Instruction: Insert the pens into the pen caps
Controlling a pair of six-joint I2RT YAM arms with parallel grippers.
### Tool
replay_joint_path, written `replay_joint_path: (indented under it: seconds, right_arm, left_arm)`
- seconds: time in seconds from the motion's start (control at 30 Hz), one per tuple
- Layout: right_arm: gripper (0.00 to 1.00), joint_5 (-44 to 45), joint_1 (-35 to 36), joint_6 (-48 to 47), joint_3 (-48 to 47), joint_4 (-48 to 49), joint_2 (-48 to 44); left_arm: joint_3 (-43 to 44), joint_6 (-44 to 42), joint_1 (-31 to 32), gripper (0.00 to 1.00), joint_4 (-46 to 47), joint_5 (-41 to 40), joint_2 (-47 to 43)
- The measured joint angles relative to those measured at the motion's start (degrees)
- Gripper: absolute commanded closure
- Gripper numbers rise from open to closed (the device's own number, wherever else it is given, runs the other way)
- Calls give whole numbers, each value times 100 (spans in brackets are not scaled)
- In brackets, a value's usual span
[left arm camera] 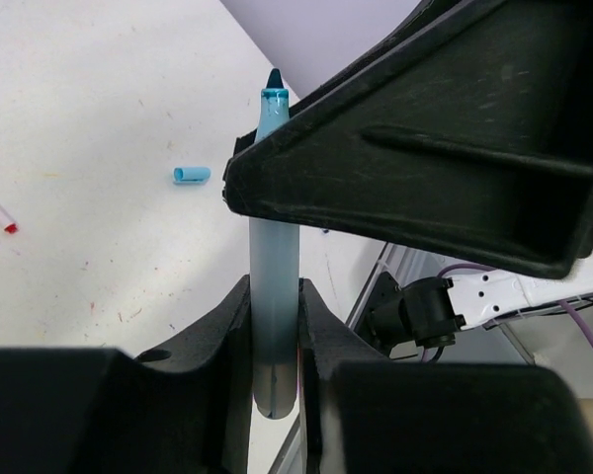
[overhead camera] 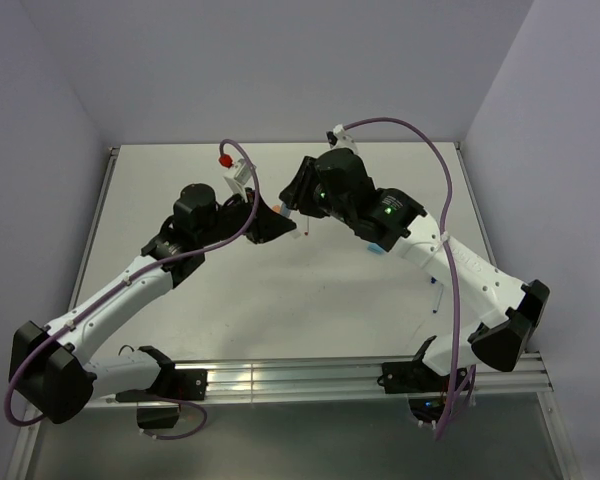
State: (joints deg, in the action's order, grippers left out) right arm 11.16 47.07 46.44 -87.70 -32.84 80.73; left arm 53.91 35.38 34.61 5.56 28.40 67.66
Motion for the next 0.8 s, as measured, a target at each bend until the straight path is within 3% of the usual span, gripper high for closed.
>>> replay_joint_path:
  seconds: [0.1,0.27,0.43,0.57,0.8]
  right_arm:
    - [41,44,-37,-164,-7,-94,-4]
    - [36,-31,-393,-498,0,-142,-138]
    - [35,-68,-1060,-1119,293,-87,-627]
    - [35,-221,-1711,-1762,1180,39,-1071]
    - [37,17,-2474,-2540,2131,-63,-291]
  left_arm:
    - [22,2,4,100,-96,-31,13]
    - [66,24,4,100,-363,-229,44]
    - [216,79,-22,100,-909,-660,125]
    - [229,177,-203,100,-1198,-807,118]
    - [216,179,-625,100,-1360,-584,-136]
